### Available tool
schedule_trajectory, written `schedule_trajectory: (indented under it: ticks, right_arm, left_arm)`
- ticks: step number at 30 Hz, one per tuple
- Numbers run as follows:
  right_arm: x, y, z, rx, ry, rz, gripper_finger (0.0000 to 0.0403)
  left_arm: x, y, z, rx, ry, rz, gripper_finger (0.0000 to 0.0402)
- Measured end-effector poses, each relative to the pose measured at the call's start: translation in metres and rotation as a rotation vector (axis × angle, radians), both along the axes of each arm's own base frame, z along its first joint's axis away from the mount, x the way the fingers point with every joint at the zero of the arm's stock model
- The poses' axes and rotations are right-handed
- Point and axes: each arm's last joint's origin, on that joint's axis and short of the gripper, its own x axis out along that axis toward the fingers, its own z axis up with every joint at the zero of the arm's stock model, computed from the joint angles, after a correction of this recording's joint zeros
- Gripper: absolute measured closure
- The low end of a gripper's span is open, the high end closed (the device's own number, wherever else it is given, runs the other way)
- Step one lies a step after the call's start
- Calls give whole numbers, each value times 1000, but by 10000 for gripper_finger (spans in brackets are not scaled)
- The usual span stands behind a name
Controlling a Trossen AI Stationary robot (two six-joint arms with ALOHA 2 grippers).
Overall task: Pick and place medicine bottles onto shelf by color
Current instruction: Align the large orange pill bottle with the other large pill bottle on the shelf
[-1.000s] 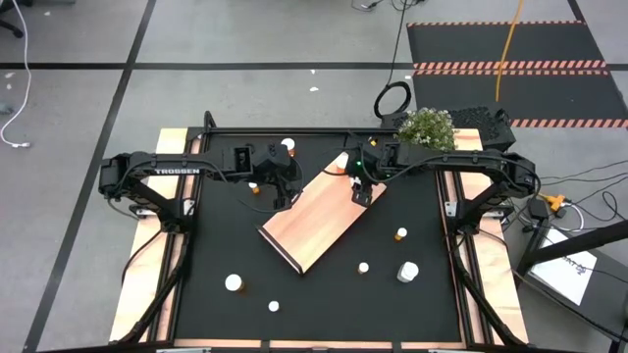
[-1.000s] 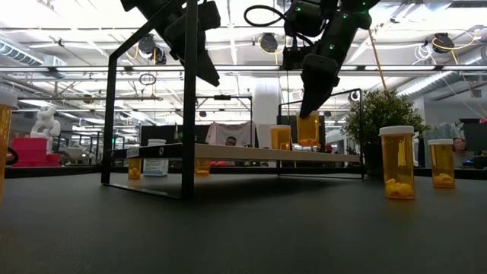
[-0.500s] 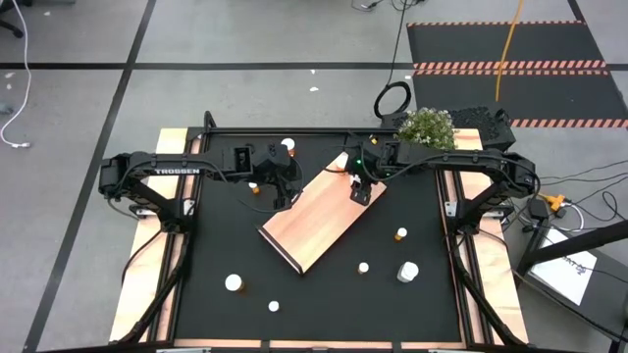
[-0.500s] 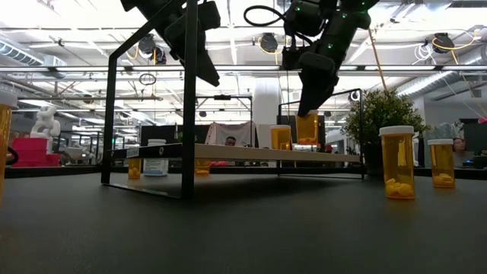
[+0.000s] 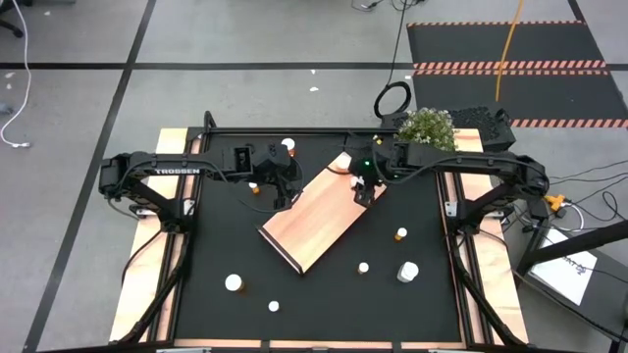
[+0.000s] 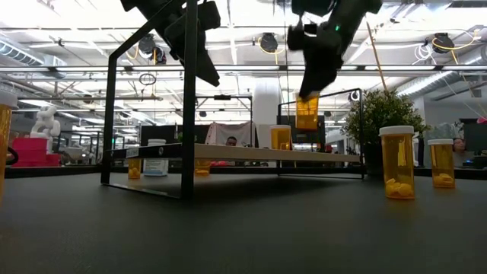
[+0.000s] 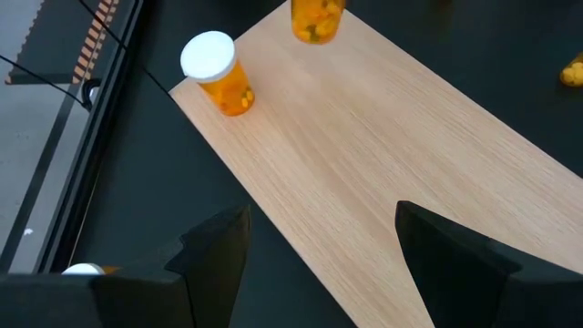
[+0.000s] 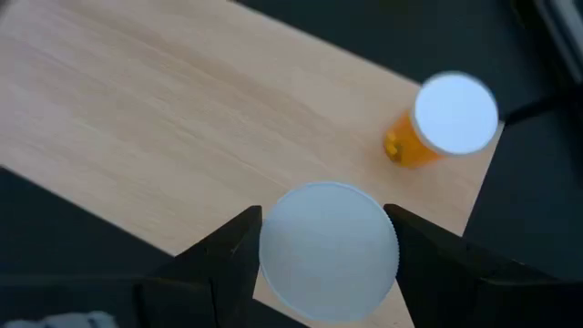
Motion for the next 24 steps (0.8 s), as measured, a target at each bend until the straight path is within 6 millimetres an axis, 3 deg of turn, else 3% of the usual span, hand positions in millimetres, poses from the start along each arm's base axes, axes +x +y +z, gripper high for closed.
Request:
schedule_trajectory:
  ticks: [7,14,24]
  right_arm:
    - [0,19,6,55,-37,108,190]
    - [-5,25,-12,37,17,366,190]
    - [-13,-4,-15,19,-14,477,190]
  left_arm:
    - [0,0,0,0,-2,1,128]
    - [2,-5,1,-2,-15,-14,128]
    - [5,-8,3,8,-50,-28,128]
